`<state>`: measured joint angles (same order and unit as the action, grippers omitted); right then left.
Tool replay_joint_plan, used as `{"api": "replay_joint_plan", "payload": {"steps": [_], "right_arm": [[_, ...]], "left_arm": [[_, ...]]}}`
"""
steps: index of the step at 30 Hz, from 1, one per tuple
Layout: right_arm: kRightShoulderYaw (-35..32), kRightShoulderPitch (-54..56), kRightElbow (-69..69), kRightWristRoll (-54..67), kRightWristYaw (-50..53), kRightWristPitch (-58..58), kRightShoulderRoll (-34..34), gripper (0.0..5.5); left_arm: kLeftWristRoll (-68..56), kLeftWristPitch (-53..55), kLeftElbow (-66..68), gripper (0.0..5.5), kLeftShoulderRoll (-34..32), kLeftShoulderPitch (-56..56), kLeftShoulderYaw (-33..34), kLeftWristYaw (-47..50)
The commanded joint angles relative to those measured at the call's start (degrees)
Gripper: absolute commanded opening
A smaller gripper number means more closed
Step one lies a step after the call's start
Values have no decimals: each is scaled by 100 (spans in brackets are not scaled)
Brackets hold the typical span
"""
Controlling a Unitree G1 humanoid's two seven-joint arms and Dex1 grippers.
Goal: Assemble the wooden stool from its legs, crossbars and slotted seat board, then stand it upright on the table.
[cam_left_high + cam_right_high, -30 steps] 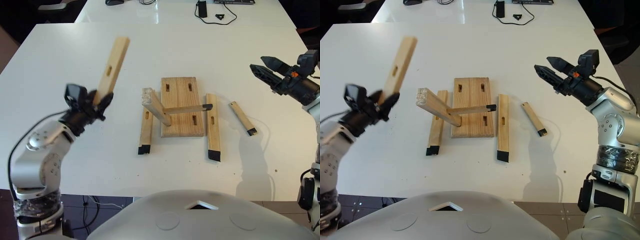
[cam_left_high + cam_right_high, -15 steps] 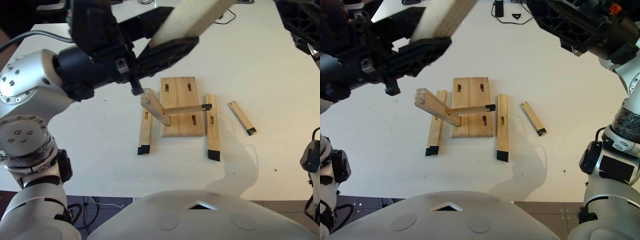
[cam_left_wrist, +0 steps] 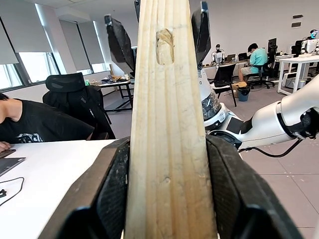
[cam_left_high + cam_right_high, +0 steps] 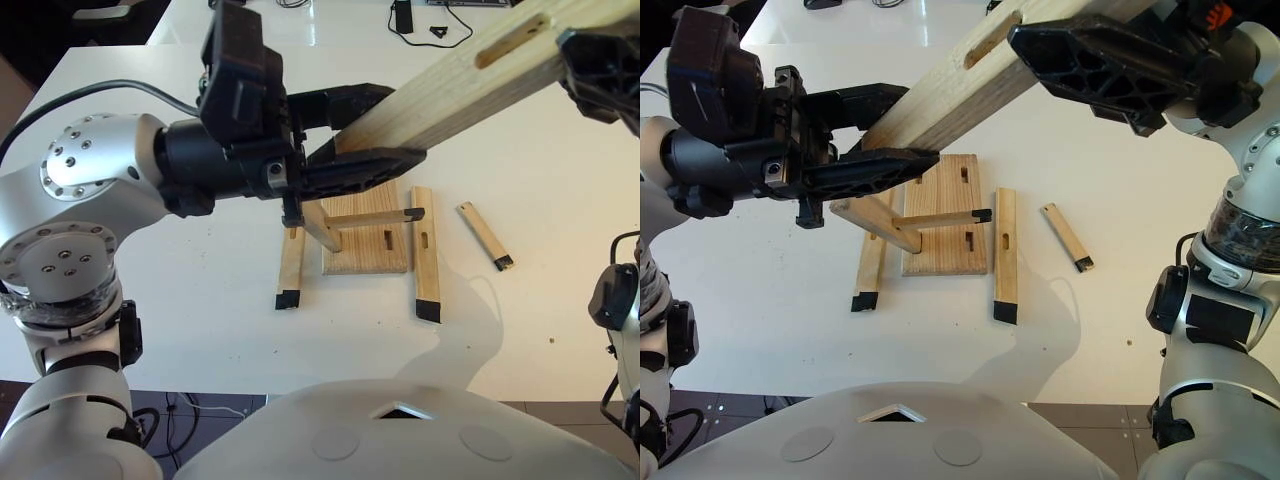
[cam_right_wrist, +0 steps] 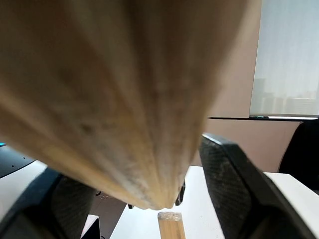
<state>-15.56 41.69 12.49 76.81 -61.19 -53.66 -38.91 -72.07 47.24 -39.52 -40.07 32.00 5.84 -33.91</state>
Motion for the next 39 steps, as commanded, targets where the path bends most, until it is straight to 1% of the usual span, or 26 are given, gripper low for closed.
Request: {"api": "replay_joint_plan", "payload": {"steps": [1,3,11,12,16,19,20,25,29,34,37,39], "right_arm": [[-3,144,81,176,-160,-72,-53,245],[19,131,124,166,-202,-84,-94,215],[45,-10,221,-84,-484,-27,-335,213],[59,-29,210,-135,-509,-1,-331,213],[87,-38,130,-362,-485,179,-226,208],[62,60,19,-559,-382,375,-169,204],[69,110,-52,-690,-361,461,-183,204],[136,346,-555,-1457,-495,931,-384,204],[237,452,-1378,-2149,-717,1310,-543,204],[789,-389,-1525,-3239,-1539,2109,-827,203],[1058,-848,-1568,-3758,-1915,2631,-876,203],[1028,-1042,-1522,-3696,-2041,2529,-851,203]], "left_arm": [[150,-8,89,202,-41,-63,-117,-50],[175,-21,109,202,-39,-61,-166,-51],[-21,75,290,202,-44,63,-185,99],[-4,85,310,238,-39,76,-192,131],[-109,126,268,296,-27,110,-184,145],[-85,117,394,348,51,232,-175,355],[-62,108,456,352,33,254,-144,370],[13,43,580,353,-152,287,102,259],[278,-139,558,353,-388,155,402,-62],[1134,-496,1145,353,-802,-281,730,-523],[1770,-793,1496,353,-1001,-759,708,-947],[2511,-1256,1787,353,-1219,-1333,468,-1442]]}}
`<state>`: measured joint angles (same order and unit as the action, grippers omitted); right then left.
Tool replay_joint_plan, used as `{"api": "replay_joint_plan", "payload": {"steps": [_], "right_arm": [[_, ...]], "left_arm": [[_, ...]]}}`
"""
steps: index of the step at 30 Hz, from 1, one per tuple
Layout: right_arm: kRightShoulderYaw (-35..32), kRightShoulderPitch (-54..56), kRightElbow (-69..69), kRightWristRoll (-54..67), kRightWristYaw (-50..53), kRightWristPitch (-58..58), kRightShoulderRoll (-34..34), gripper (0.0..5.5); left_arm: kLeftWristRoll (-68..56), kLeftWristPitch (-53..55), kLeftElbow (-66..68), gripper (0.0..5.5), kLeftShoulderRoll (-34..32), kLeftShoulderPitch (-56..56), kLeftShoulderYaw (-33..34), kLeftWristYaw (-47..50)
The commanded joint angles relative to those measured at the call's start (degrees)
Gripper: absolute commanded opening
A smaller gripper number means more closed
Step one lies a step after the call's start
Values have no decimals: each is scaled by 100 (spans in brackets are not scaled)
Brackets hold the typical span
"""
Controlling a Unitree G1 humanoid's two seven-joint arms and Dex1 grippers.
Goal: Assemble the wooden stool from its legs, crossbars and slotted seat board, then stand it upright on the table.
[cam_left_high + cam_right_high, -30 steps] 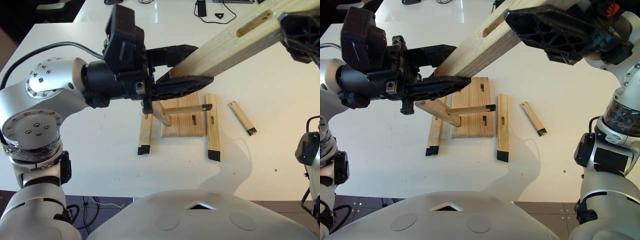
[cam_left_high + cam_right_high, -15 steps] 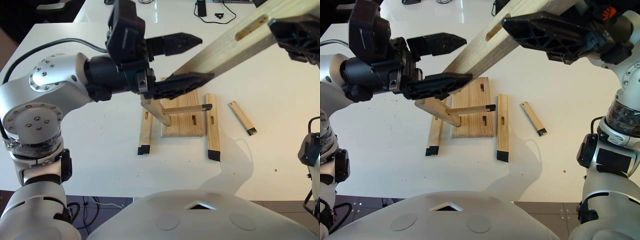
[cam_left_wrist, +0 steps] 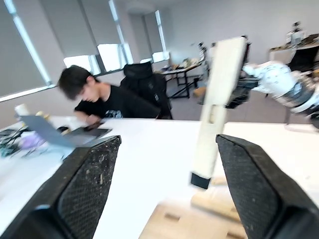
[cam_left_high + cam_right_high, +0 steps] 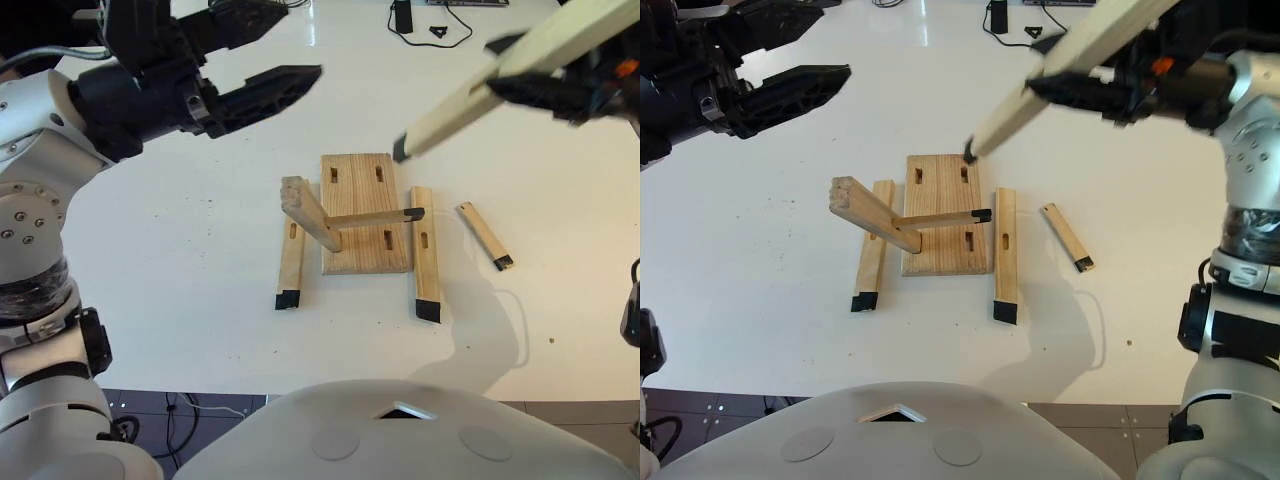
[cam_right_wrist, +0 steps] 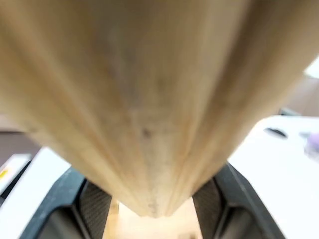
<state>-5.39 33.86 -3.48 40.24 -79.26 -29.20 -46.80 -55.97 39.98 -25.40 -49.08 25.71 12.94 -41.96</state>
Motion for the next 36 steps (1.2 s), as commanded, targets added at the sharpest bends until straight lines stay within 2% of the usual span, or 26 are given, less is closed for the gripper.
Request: {"api": "replay_joint_plan", "payload": {"steps": [1,4,9,20,36], "right_arm": [[29,-352,76,-72,-281,118,-52,203],[67,-643,88,-207,-300,266,-5,203],[195,-1170,354,-385,-284,498,115,203],[446,-1791,948,-593,-28,775,470,203],[941,-1787,454,-1302,-188,1668,310,203]], "left_arm": [[1245,-760,439,353,-446,-1036,-378,-918],[2081,-1405,563,353,-739,-1768,-724,-1584],[3057,-2155,843,353,-828,-2263,-1206,-2081],[3307,-2288,920,353,-660,-2182,-1427,-2418],[3304,-2077,571,353,-450,-2218,-1525,-2341]]}}
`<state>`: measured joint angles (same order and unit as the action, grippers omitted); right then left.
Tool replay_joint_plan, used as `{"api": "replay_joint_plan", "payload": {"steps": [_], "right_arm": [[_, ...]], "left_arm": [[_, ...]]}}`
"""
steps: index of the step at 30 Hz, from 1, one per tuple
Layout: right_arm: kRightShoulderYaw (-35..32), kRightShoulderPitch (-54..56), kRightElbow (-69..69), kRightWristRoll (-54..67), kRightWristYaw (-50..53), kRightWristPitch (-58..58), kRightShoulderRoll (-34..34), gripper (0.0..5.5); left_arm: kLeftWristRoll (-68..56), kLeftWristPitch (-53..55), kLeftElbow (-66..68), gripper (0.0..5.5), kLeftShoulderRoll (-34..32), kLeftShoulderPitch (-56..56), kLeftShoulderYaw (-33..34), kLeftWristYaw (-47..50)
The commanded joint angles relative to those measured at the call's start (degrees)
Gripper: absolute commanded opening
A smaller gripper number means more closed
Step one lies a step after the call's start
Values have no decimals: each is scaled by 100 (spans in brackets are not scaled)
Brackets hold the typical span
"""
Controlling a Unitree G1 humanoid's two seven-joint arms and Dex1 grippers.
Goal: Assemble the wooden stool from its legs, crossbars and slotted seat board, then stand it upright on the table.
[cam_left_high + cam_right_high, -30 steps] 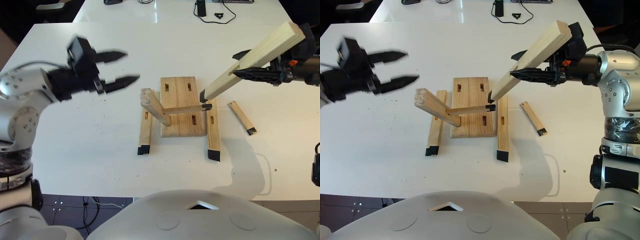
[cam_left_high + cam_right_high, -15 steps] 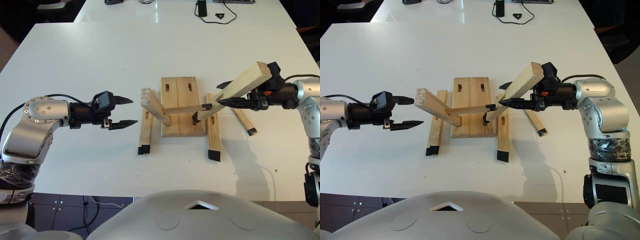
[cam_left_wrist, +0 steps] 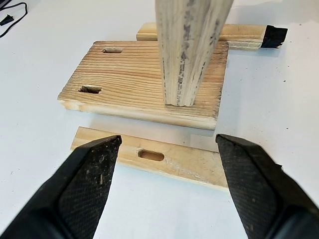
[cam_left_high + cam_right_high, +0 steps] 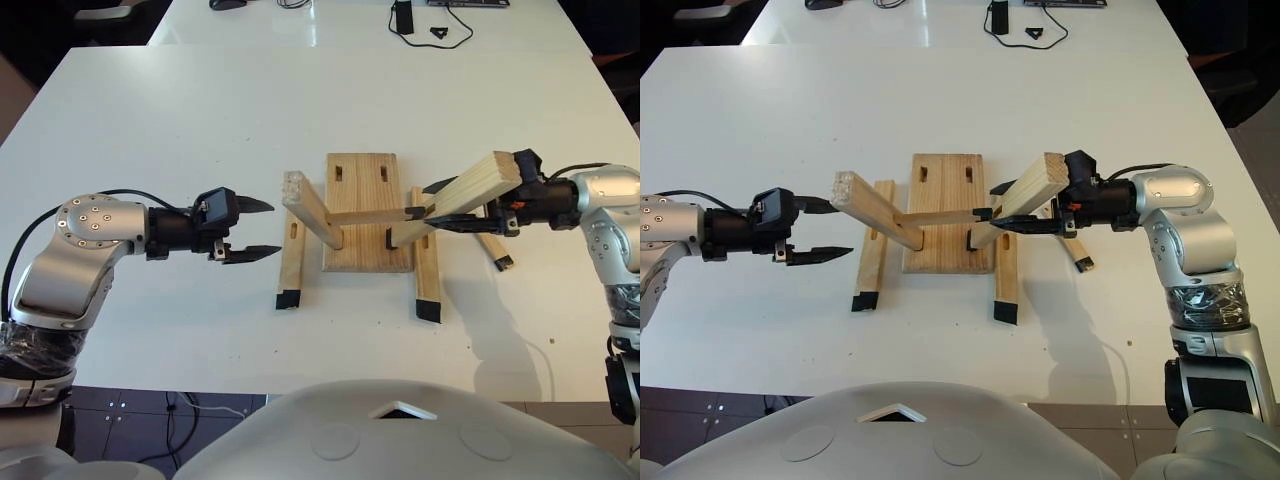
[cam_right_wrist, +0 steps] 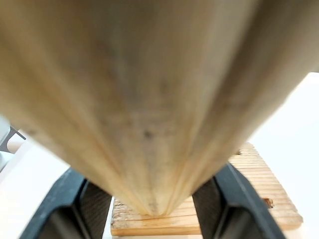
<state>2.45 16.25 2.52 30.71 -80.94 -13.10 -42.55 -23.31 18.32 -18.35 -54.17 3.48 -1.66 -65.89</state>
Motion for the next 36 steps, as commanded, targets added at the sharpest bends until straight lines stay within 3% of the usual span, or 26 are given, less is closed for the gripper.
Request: {"api": "replay_joint_plan", "payload": {"steps": [1,17,24,29,36], "right_arm": [[191,-32,-165,-363,-52,68,-130,203],[943,375,-597,-729,-435,426,-93,203],[1102,399,-826,-803,-478,611,-139,203],[1156,427,-899,-820,-475,670,-135,203],[1302,579,-1051,-862,-568,733,-106,203]], "left_arm": [[31,101,-160,353,79,2,-69,60],[-207,807,-1021,353,746,469,-458,568],[-347,583,-365,353,269,544,144,9],[-1102,1022,586,353,519,1822,609,-81],[-1265,1574,1376,353,1511,3387,-253,-259]]}}
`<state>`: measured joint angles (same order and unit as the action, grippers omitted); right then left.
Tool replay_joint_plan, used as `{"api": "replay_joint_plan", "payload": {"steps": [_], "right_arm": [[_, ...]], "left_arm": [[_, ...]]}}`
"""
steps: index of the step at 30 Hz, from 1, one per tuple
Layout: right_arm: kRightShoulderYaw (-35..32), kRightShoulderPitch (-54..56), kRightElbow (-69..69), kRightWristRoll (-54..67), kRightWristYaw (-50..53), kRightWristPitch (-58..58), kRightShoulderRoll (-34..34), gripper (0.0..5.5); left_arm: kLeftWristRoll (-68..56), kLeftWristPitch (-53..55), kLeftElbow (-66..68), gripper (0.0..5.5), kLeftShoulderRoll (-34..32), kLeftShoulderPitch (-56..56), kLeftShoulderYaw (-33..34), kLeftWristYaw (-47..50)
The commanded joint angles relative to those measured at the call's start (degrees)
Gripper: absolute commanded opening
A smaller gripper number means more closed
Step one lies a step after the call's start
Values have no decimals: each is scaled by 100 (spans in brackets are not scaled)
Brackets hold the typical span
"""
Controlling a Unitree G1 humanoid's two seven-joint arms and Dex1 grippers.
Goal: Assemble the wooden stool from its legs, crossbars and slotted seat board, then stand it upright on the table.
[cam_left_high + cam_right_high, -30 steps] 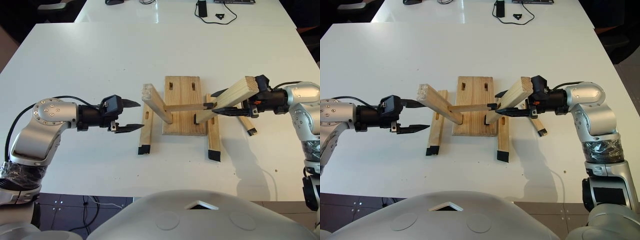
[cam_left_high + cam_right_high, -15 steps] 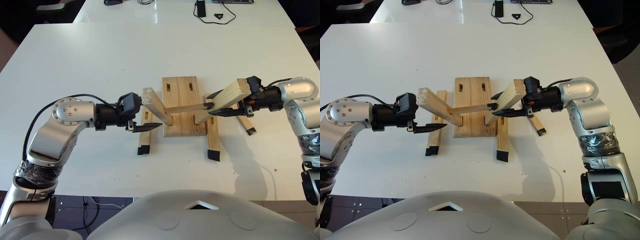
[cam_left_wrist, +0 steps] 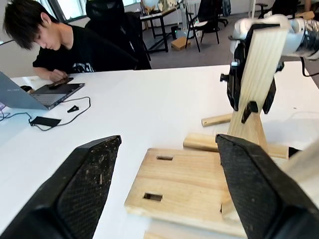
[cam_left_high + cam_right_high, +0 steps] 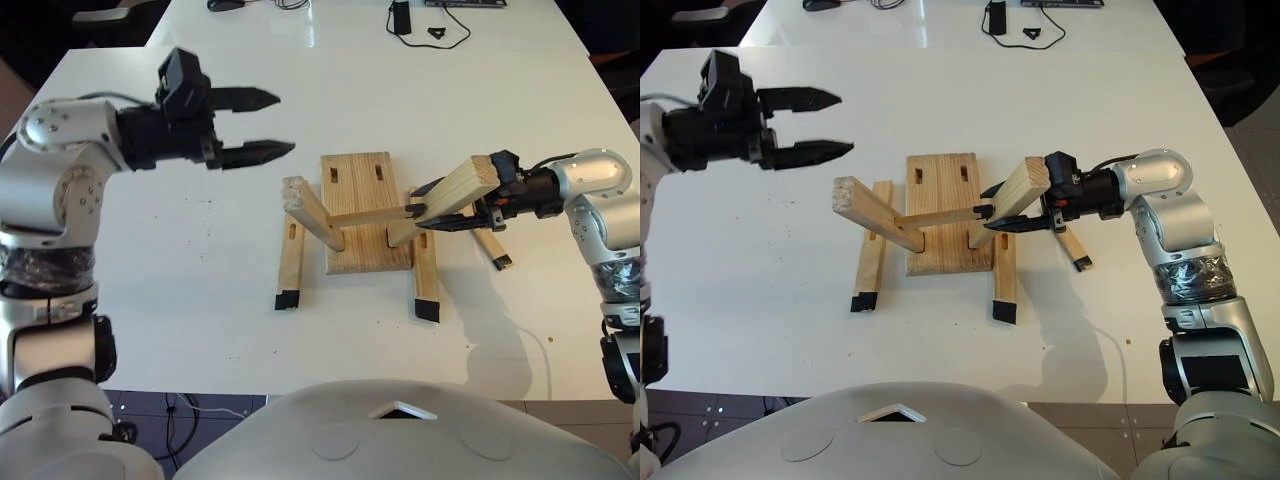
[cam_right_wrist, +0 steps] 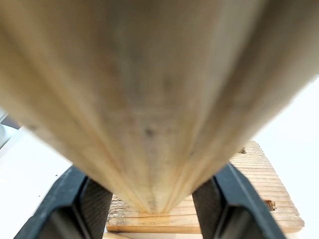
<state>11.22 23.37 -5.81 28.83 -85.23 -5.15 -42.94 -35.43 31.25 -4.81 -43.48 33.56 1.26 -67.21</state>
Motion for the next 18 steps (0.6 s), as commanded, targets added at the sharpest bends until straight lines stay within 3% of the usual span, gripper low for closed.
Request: {"api": "replay_joint_plan", "payload": {"steps": [1,7,18], "right_arm": [[445,-108,-246,-682,-148,-49,-60,203],[650,77,-446,-795,-231,74,28,203],[830,104,-484,-795,-227,146,48,203]], "left_arm": [[-18,321,31,332,594,472,-744,-185],[516,235,478,232,1300,847,-1815,-508],[607,313,830,231,1763,1007,-1931,-750]]}}
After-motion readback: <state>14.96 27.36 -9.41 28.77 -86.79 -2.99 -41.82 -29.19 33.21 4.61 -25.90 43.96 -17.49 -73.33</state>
